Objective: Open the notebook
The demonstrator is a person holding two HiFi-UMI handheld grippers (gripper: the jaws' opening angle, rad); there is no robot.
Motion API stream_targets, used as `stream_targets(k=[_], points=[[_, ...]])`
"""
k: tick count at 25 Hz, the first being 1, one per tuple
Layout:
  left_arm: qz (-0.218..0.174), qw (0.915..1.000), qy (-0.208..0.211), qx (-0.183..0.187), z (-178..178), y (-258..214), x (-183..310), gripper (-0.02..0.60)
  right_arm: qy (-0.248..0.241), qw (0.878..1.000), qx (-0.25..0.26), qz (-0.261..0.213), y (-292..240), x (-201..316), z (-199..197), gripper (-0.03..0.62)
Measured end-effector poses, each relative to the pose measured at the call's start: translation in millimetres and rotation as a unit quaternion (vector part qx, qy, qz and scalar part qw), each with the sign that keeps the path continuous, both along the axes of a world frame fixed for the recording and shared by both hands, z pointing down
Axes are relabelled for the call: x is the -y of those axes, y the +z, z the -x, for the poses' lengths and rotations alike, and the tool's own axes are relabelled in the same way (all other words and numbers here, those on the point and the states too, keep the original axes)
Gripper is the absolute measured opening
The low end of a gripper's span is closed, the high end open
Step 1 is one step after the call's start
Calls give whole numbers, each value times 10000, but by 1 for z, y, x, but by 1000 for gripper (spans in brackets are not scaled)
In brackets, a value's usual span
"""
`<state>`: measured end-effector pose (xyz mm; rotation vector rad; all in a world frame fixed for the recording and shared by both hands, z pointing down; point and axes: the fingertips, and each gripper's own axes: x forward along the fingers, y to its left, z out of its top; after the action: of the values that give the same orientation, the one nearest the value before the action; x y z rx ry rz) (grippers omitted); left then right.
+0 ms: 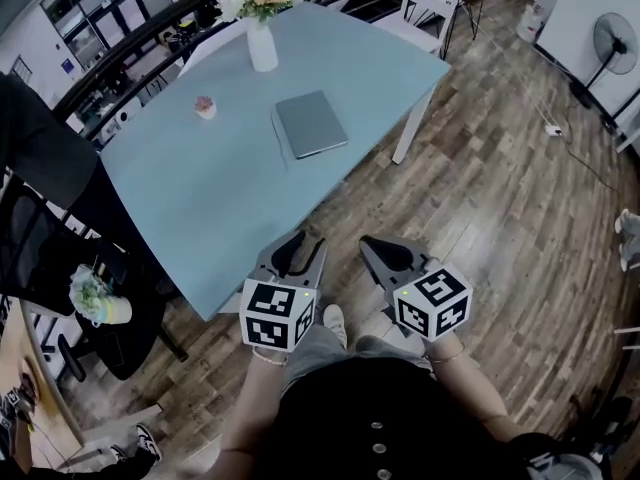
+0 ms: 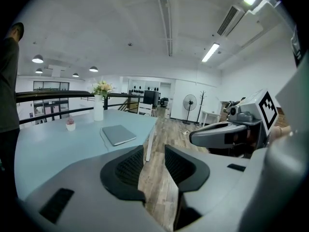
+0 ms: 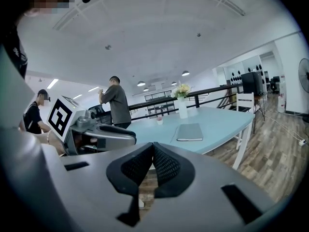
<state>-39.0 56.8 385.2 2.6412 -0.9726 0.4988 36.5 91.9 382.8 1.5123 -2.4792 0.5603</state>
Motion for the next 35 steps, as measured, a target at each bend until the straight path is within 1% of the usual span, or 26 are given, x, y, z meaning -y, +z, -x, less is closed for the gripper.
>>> stream_targets(k=[4,13,22,30,35], points=[[-74,9999,144,-51,-3,-5,25,137,66,9998,-49,-168,-11,31,2,3],[-25,9996,265,-61,3,-2,56,137,192,9997,-54,-131,-10,65,6,5],[225,9995,213,-46,9,14,75,137,230,9997,-40,31,-1,79,5,5],[171,9997,137,-128,-6,10,107,137,189,9998,-27,-4,0,112,-8,5],[174,9998,39,-50,-12,13,138,137,69,10000,50,-32,1,148,-12,5]])
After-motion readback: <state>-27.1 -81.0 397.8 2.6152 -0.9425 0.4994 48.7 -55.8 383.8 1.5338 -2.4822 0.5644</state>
